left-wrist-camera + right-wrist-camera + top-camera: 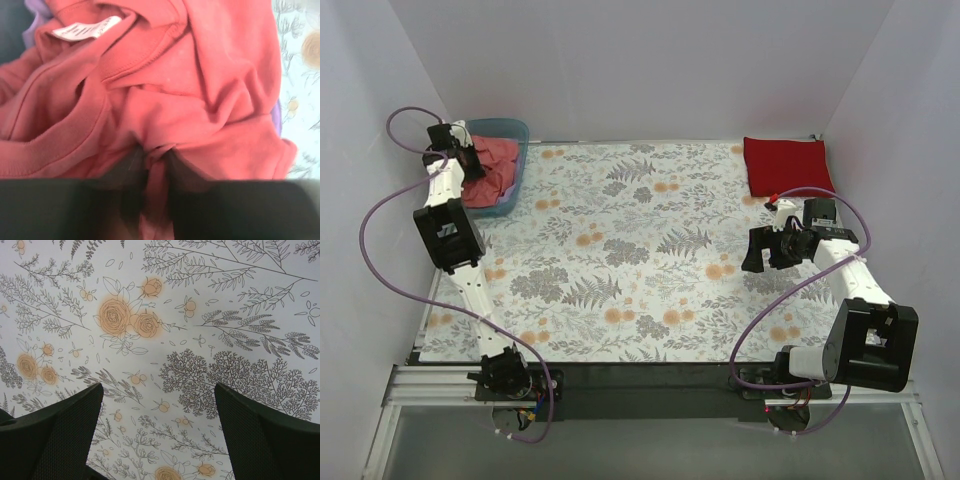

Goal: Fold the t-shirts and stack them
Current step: Grab the tshirt from the pile, then move the tshirt to the center of the board

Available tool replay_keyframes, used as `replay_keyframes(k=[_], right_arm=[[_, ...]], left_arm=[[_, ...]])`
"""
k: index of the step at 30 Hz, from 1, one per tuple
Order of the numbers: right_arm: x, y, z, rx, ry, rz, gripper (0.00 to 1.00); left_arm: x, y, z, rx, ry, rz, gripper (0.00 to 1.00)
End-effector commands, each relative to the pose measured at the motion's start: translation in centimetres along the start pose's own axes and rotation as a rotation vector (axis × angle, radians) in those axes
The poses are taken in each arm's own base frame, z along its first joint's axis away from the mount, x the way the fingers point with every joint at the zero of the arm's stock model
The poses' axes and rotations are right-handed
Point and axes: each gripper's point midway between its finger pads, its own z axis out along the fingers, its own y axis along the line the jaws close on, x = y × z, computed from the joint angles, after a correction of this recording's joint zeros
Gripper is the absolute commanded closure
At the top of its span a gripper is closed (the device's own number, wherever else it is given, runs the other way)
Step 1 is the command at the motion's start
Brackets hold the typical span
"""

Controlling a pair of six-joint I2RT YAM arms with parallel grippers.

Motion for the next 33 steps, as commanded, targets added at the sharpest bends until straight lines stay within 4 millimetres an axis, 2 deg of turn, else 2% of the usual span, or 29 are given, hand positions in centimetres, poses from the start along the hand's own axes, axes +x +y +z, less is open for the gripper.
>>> replay_keyframes(k=[1,2,5,6,8,10,12,13,16,19,20,23,25,28,31,32,33], right_arm=[[-0.3,0.4,0.2,-0.024,-0.009,0.002,0.02],[-0.3,0.4,0.2,-0.024,-0.01,0.004,0.01],[-0.5,0.6,0.2,-0.031,-0.018,0.004,0.02],[-0.5,0.6,0.2,-0.03,-0.016,0.003,0.02],[-0.6,0.6,0.1,-0.03,-0.022,0.003,0.02],[-0.7,0.8,0.0,-0.035,-0.028,-0.002,0.01],[-0.6,0.9,-0.1,-0.036,-0.029,-0.002,0.02],[-0.6,0.9,-0.1,-0.038,-0.029,0.0,0.02],[-0.6,1.0,-0.2,-0.04,-0.032,-0.002,0.02],[-0.6,1.2,-0.2,-0.048,-0.038,-0.007,0.02],[-0.7,1.3,-0.3,-0.048,-0.043,-0.01,0.02],[-0.8,1.2,-0.5,-0.037,-0.048,-0.012,0.02],[-0.6,1.2,-0.5,-0.032,-0.049,-0.015,0.02],[-0.6,1.2,-0.6,-0.033,-0.051,-0.017,0.02],[-0.6,1.4,-0.6,-0.041,-0.053,-0.017,0.02],[-0.6,1.4,-0.6,-0.042,-0.053,-0.017,0.02],[-0.7,1.5,-0.6,-0.044,-0.056,-0.02,0.02]], left_arm=[[-5.6,-1.6,-3.5,0.035,-0.147,0.02,1.0],[-7.2,-2.0,-5.1,0.041,-0.187,0.018,1.0],[-10.3,-3.3,-8.2,0.08,-0.273,0.02,1.0],[-12.2,-3.9,-10.5,0.086,-0.325,0.029,1.0],[-14.7,-4.8,-13.4,0.111,-0.409,0.037,1.0],[-18.3,-5.7,-18.1,0.114,-0.551,0.052,1.0],[-19.8,-6.2,-20.4,0.122,-0.626,0.049,1.0],[-21.9,-6.9,-23.5,0.128,-0.721,0.067,1.0],[-24.2,-7.3,-26.8,0.126,-0.837,0.067,1.0],[-25.5,-7.4,-28.1,0.113,-0.875,0.088,1.0],[-25.5,-7.1,-27.6,0.103,-0.866,0.09,1.0],[-26.0,-6.5,-28.4,0.071,-0.886,0.085,1.0],[-26.1,-7.4,-29.3,0.129,-0.893,0.074,1.0],[-26.6,-10.4,-32.3,0.28,-0.928,0.084,1.0],[-27.8,-12.9,-36.8,0.385,-1.0,0.083,1.0],[-28.3,-14.6,-39.0,0.452,-1.028,0.081,1.0],[-28.4,-15.6,-40.4,0.49,-1.042,0.088,1.0]])
